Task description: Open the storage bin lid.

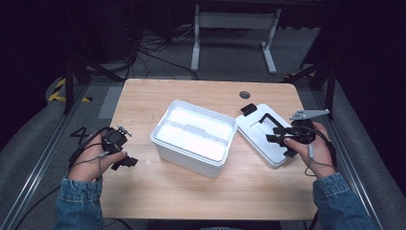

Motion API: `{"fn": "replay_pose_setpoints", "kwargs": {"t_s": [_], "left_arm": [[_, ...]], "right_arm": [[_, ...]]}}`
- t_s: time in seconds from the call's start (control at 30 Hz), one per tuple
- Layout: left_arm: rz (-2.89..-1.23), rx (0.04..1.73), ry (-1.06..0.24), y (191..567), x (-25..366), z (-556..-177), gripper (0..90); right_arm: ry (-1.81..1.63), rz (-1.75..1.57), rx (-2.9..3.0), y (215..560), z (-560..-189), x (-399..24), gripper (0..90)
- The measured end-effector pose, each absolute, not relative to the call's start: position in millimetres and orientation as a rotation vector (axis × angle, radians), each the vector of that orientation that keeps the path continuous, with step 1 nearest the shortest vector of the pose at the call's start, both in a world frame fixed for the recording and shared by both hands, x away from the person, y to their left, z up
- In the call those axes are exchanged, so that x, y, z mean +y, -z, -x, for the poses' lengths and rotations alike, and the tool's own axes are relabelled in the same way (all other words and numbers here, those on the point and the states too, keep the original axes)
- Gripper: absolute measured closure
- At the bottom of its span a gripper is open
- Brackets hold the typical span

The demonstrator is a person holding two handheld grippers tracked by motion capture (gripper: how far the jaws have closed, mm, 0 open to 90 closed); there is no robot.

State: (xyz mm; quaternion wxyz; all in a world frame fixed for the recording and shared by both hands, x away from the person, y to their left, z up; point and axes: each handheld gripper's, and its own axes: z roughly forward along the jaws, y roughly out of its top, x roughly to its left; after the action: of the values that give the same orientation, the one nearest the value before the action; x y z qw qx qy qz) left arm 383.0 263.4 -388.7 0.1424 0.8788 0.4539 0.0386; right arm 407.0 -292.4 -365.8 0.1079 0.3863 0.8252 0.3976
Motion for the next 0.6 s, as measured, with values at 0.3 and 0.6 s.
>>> {"fn": "replay_pose_setpoints", "kwargs": {"t_s": [0.3,0.6], "left_arm": [[-2.548,1.3,-0.11,389,262,-385,22.8],[-2.555,1.29,-0.123,390,262,-386,22.8]], "right_arm": [[-1.175,-1.088,2.462,370,-386,-285,51.1],[-1.184,-1.056,2.506,385,-372,-276,50.5]]}}
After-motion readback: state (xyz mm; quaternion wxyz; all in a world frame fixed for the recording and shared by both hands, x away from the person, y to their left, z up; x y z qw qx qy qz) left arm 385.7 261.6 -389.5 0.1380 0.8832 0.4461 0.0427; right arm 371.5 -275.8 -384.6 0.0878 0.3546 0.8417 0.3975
